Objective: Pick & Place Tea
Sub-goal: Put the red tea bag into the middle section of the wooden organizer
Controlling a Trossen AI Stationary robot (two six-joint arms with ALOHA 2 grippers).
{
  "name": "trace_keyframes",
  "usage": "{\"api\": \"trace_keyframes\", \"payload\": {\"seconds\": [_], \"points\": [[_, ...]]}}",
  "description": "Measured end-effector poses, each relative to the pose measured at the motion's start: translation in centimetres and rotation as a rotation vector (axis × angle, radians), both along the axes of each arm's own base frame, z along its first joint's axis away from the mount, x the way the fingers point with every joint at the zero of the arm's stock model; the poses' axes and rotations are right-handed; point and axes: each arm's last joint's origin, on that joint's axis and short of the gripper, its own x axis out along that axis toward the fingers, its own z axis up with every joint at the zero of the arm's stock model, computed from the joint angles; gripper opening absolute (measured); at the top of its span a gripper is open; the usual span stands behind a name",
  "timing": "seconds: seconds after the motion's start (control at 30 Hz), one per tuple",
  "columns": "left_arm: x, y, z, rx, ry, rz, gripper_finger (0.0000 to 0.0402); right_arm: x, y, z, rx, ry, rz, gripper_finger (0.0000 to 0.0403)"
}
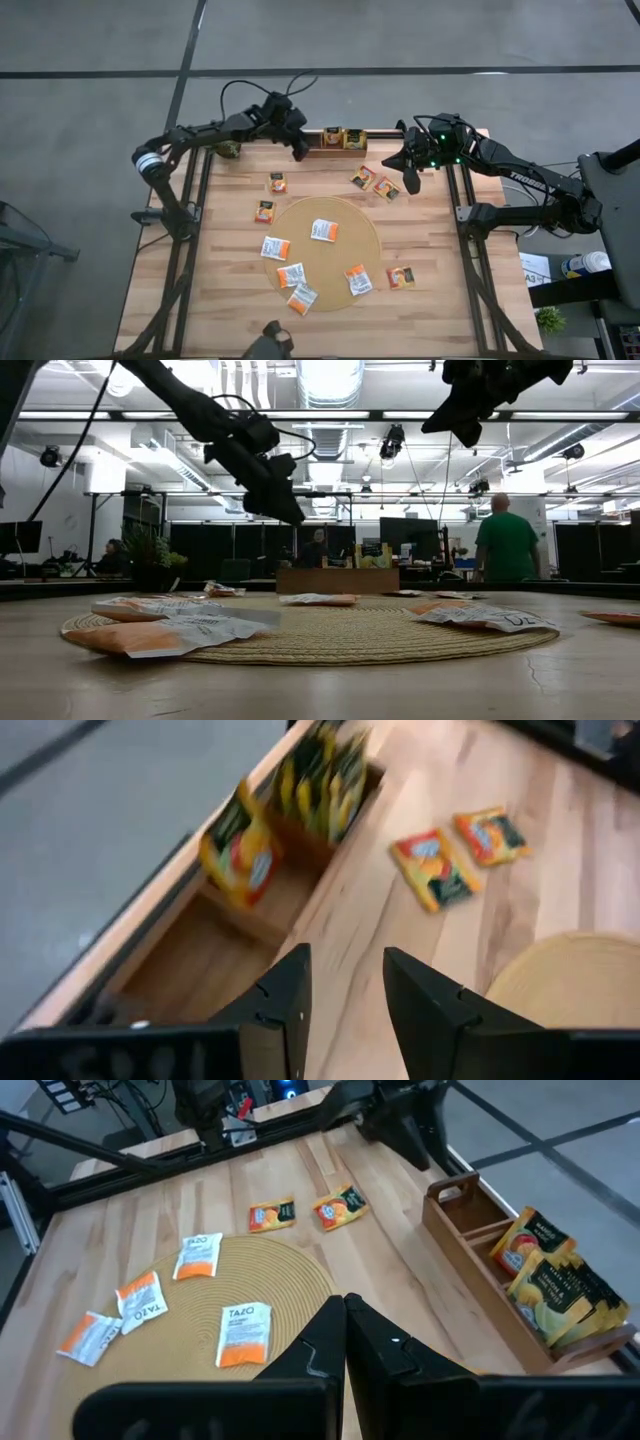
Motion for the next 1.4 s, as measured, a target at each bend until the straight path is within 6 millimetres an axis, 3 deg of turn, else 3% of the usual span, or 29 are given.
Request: {"api": "trace_keyframes", "payload": {"seconds": [0.37, 0.8, 1.0, 1.2, 1.4], "points": [[-1.8, -1.1, 0.7, -0.086, 0.112, 0.094, 0.0119, 0.0, 0.0, 0.0, -0.041, 0.001, 0.021, 0.0009], [-3.4, -2.2, -0.3, -0.165, 0.274, 0.204, 0.0119, 0.0, 0.0, 0.0, -0.101, 0.010, 0.056, 0.0009], [-5.8, -3.2, -2.1, -0.152, 0.304, 0.239, 0.0119, 0.1, -0.1, 0.0, -0.101, 0.010, 0.056, 0.0009], [-8.4, -3.3, -3.6, -0.126, 0.188, 0.338, 0.0119, 0.6, -0.3, -0.5, -0.029, 0.022, 0.022, 0.0009], [-10.2, -3.3, -5.1, -0.216, 0.199, 0.403, 0.0120, 1.4, -0.8, -1.4, 0.025, 0.056, 0.005, 0.0009]]}}
